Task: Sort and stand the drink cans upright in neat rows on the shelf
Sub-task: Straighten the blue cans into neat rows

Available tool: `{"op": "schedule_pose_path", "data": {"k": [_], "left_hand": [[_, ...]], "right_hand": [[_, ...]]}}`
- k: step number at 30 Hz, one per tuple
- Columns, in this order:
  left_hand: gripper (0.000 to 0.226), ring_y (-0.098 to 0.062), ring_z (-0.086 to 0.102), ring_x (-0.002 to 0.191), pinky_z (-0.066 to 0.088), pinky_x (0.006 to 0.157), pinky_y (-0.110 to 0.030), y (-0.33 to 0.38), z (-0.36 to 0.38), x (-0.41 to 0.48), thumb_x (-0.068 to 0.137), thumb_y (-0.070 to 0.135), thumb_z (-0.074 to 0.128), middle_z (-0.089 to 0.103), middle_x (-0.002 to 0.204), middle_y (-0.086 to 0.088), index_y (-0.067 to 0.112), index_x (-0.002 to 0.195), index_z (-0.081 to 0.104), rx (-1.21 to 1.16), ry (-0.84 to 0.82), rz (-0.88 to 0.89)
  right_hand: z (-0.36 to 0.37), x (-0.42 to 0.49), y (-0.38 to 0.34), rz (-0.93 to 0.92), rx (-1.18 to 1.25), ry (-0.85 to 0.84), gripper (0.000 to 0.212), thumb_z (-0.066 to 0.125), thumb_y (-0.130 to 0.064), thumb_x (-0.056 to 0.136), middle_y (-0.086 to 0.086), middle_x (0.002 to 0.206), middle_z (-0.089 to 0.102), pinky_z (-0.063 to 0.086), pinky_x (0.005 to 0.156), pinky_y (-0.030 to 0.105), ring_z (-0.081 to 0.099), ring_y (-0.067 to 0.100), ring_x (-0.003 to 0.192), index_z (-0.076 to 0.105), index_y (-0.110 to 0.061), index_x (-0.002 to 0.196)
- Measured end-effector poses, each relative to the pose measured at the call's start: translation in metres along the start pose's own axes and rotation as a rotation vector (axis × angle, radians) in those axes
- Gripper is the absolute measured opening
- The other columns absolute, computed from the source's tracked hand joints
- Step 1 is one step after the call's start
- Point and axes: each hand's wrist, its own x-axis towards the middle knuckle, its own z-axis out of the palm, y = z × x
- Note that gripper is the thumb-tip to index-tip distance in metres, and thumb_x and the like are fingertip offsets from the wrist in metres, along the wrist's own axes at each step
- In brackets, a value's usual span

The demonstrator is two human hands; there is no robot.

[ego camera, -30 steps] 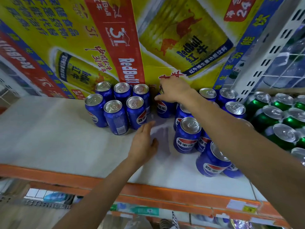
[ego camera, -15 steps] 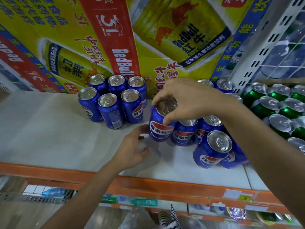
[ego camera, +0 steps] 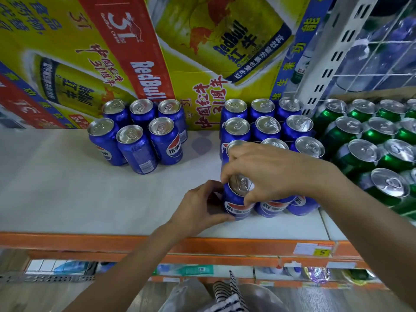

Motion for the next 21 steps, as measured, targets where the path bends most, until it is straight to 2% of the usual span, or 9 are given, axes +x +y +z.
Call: {"op": "schedule_pose_path", "data": {"k": [3, 6, 8, 10, 12, 14, 17, 19, 21], "left_hand": [[0.056, -0.003, 0.063, 0.085, 0.049, 0.075, -0.009, -0.001, 0.002, 0.000, 0.064, 0.036, 0.086, 0.061, 0.095, 0.018, 0.035, 0.104, 0.047, -0.006, -0.004, 0.007], [0.056, -0.005, 0.064, 0.085, 0.050, 0.077, -0.011, 0.000, 0.002, 0.000, 0.065, 0.037, 0.086, 0.063, 0.099, 0.013, 0.029, 0.109, 0.052, -0.021, -0.017, 0.006], [0.059, -0.002, 0.062, 0.086, 0.048, 0.077, -0.010, -0.001, -0.004, 0.002, 0.067, 0.043, 0.082, 0.061, 0.102, 0.013, 0.023, 0.116, 0.055, 0.016, -0.070, -0.002], [0.055, 0.000, 0.060, 0.084, 0.046, 0.072, -0.007, 0.000, -0.017, 0.004, 0.075, 0.056, 0.070, 0.060, 0.101, 0.013, 0.021, 0.116, 0.058, 0.081, -0.087, 0.022], [0.049, -0.004, 0.059, 0.080, 0.047, 0.069, -0.011, 0.002, -0.034, 0.007, 0.086, 0.056, 0.047, 0.063, 0.099, 0.008, 0.017, 0.110, 0.064, 0.144, 0.008, 0.083], [0.047, -0.006, 0.059, 0.076, 0.049, 0.067, -0.017, 0.003, -0.055, 0.013, 0.089, 0.051, 0.041, 0.065, 0.094, 0.004, 0.015, 0.103, 0.067, 0.237, 0.149, 0.118], [0.034, -0.018, 0.061, 0.082, 0.051, 0.072, -0.030, 0.000, -0.092, 0.024, 0.086, 0.041, 0.051, 0.066, 0.092, -0.002, 0.013, 0.096, 0.068, 0.453, 0.336, 0.183], [0.023, -0.024, 0.062, 0.090, 0.050, 0.080, -0.035, -0.004, -0.118, 0.029, 0.083, 0.028, 0.064, 0.068, 0.098, -0.006, 0.012, 0.098, 0.068, 0.544, 0.427, 0.173], [0.026, -0.028, 0.060, 0.096, 0.047, 0.085, -0.037, -0.010, -0.139, 0.035, 0.079, 0.020, 0.072, 0.067, 0.104, -0.008, 0.011, 0.103, 0.067, 0.618, 0.471, 0.115]], "right_hand": [[0.002, -0.002, 0.001, 0.006, -0.009, -0.014, 0.050, 0.070, -0.037, 0.077, -0.009, 0.098, 0.036, 0.033, 0.075, 0.023, 0.027, 0.005, 0.092, 0.051, -0.035, 0.123], [-0.005, -0.001, 0.002, 0.023, 0.040, -0.041, 0.052, 0.068, -0.045, 0.077, -0.010, 0.104, 0.040, 0.032, 0.076, 0.021, 0.035, 0.005, 0.095, 0.050, -0.038, 0.125], [-0.016, 0.002, 0.006, 0.056, 0.102, 0.008, 0.051, 0.065, -0.052, 0.079, -0.010, 0.109, 0.045, 0.032, 0.078, 0.022, 0.040, 0.006, 0.099, 0.050, -0.039, 0.126], [-0.025, 0.010, 0.015, 0.084, 0.116, 0.116, 0.048, 0.062, -0.052, 0.082, -0.008, 0.108, 0.047, 0.035, 0.081, 0.025, 0.044, 0.009, 0.099, 0.051, -0.036, 0.126], [-0.031, 0.026, 0.022, 0.108, 0.104, 0.172, 0.045, 0.061, -0.047, 0.085, -0.006, 0.105, 0.048, 0.030, 0.077, 0.023, 0.043, 0.009, 0.095, 0.053, -0.030, 0.126], [-0.031, 0.048, 0.027, 0.116, 0.082, 0.167, 0.043, 0.059, -0.043, 0.088, -0.003, 0.111, 0.054, 0.028, 0.077, 0.021, 0.044, 0.008, 0.098, 0.054, -0.025, 0.126], [-0.028, 0.087, 0.034, 0.144, 0.102, 0.194, 0.043, 0.061, -0.037, 0.089, 0.001, 0.128, 0.056, 0.040, 0.091, 0.030, 0.050, 0.018, 0.115, 0.054, -0.020, 0.128], [-0.029, 0.114, 0.036, 0.164, 0.128, 0.238, 0.044, 0.062, -0.031, 0.088, 0.005, 0.132, 0.054, 0.041, 0.097, 0.035, 0.049, 0.023, 0.119, 0.052, -0.020, 0.130], [-0.032, 0.139, 0.038, 0.183, 0.133, 0.269, 0.049, 0.063, -0.022, 0.087, 0.008, 0.132, 0.052, 0.040, 0.100, 0.038, 0.047, 0.026, 0.122, 0.049, -0.023, 0.134]]}}
